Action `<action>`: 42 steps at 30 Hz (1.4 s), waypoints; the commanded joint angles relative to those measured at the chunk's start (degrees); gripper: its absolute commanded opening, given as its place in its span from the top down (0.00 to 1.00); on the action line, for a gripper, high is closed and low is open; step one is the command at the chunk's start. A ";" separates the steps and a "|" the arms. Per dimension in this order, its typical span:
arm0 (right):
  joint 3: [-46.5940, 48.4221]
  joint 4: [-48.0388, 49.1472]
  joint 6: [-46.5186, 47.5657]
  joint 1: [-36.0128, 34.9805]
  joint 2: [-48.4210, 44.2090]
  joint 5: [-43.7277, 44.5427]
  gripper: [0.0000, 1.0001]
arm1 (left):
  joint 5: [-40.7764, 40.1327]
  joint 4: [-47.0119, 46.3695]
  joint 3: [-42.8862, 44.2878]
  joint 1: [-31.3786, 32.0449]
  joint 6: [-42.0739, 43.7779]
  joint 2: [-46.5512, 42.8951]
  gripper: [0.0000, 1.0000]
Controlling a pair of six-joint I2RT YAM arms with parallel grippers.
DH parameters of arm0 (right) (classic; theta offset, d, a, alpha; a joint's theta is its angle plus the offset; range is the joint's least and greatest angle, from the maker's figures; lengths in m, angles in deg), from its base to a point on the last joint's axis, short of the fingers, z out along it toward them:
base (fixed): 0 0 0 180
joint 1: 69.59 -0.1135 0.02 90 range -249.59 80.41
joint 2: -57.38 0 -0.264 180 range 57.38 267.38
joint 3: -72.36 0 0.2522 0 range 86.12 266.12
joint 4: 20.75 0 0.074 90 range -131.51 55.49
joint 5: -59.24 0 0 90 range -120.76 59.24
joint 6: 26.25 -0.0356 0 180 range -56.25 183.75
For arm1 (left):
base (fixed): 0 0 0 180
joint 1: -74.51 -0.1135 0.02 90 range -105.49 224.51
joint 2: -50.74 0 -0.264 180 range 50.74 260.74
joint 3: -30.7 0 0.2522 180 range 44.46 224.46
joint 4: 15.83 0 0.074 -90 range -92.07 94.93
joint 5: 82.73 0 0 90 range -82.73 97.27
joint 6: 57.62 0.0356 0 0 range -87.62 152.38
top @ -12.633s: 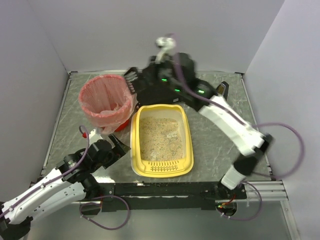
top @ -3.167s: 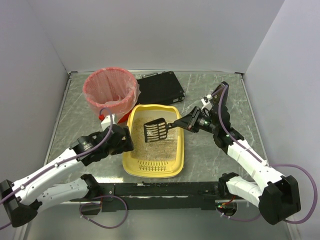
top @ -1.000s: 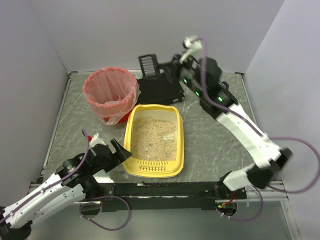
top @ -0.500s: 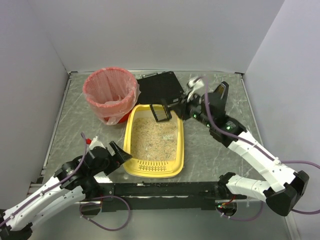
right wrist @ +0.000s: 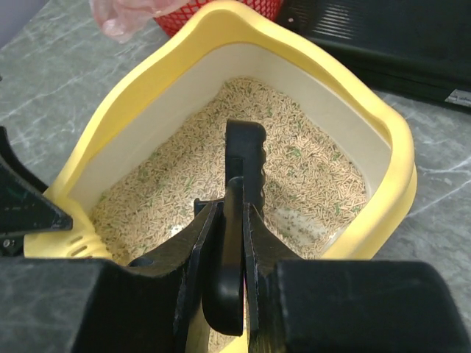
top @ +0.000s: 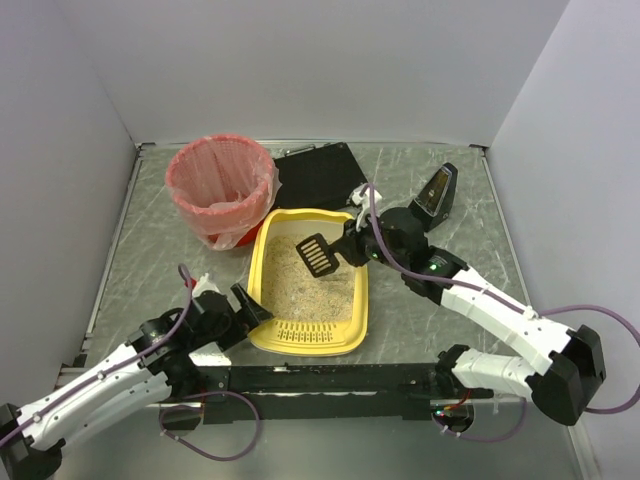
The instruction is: Clean the litter box
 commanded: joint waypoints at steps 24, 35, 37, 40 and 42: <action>-2.12 -21.15 -4.88 -2.47 -8.31 5.13 1.00 | -9.37 -11.80 7.06 0.16 0.95 19.06 0.37; -5.28 -26.01 -13.32 -4.67 -17.70 -0.66 1.00 | -7.97 -23.11 13.66 -3.53 22.55 35.32 0.45; -6.24 -24.70 -14.46 -4.76 -18.94 -1.19 1.00 | -6.92 -25.33 13.83 -3.70 25.56 37.51 0.47; -6.86 -25.47 -14.82 -4.85 -18.69 -0.23 1.00 | -6.12 -26.31 13.92 -3.71 29.16 38.32 0.45; -7.82 -25.65 -14.82 -4.85 -18.25 0.82 1.00 | -5.24 -26.92 12.52 -3.70 32.06 37.27 0.42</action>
